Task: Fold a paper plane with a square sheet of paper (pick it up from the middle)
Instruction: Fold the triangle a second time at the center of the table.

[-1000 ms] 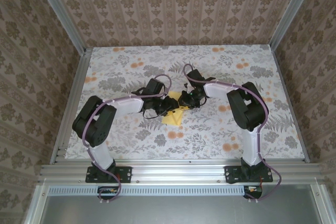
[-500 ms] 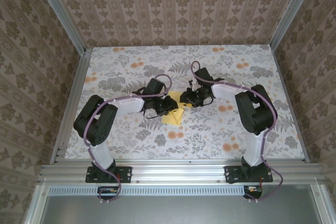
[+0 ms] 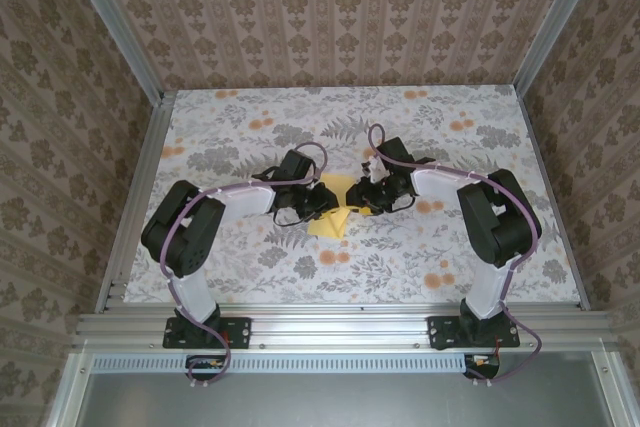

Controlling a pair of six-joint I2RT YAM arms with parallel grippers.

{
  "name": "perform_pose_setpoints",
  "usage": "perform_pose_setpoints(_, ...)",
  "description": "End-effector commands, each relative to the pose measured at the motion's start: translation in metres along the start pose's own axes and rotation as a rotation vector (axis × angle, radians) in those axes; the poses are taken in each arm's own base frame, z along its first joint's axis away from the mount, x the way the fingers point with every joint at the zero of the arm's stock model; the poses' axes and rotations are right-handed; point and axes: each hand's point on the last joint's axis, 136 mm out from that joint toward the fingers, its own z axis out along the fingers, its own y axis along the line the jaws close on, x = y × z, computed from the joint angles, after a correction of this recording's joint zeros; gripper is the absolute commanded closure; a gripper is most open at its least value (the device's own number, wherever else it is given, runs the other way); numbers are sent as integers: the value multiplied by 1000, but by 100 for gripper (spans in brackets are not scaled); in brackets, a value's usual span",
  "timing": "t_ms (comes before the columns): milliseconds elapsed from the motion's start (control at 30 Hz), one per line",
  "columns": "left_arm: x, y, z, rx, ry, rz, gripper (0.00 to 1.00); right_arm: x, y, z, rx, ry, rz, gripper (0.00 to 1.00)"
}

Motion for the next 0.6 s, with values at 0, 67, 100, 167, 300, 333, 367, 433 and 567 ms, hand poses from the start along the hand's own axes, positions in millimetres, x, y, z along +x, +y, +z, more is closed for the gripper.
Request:
perform_pose_setpoints(0, 0, 2, 4, -15, 2, -1, 81, 7, 6, 4, -25, 45, -32, 64)
perform_pose_setpoints(67, 0, 2, 4, -15, 1, -1, 81, 6, 6, 7, -24, 53, -28, 67)
perform_pose_setpoints(100, 0, 2, 4, -15, 1, -1, 81, 6, 5, 8, -23, 58, -27, 67)
perform_pose_setpoints(167, -1, 1, 3, -13, 0, 0, 81, 6, 4, 10, -21, 65, -27, 68)
perform_pose_setpoints(300, -1, 0, 3, -13, 0, 1, 81, 5, 5, 12, -30, 67, -30, 68)
perform_pose_setpoints(333, -1, 0, 3, -12, 0, 1, 81, 4, 5, 12, -31, 67, -28, 69)
perform_pose_setpoints(367, -2, -1, 3, -11, -2, 2, 81, 4, 5, 13, -33, 67, -28, 70)
perform_pose_setpoints(433, -1, 0, 3, -12, 0, 1, 81, 3, 6, 15, -41, 68, -29, 76)
perform_pose_setpoints(567, -2, -2, 1, -9, -5, 3, 80, -1, 7, 16, -46, 57, -31, 89)
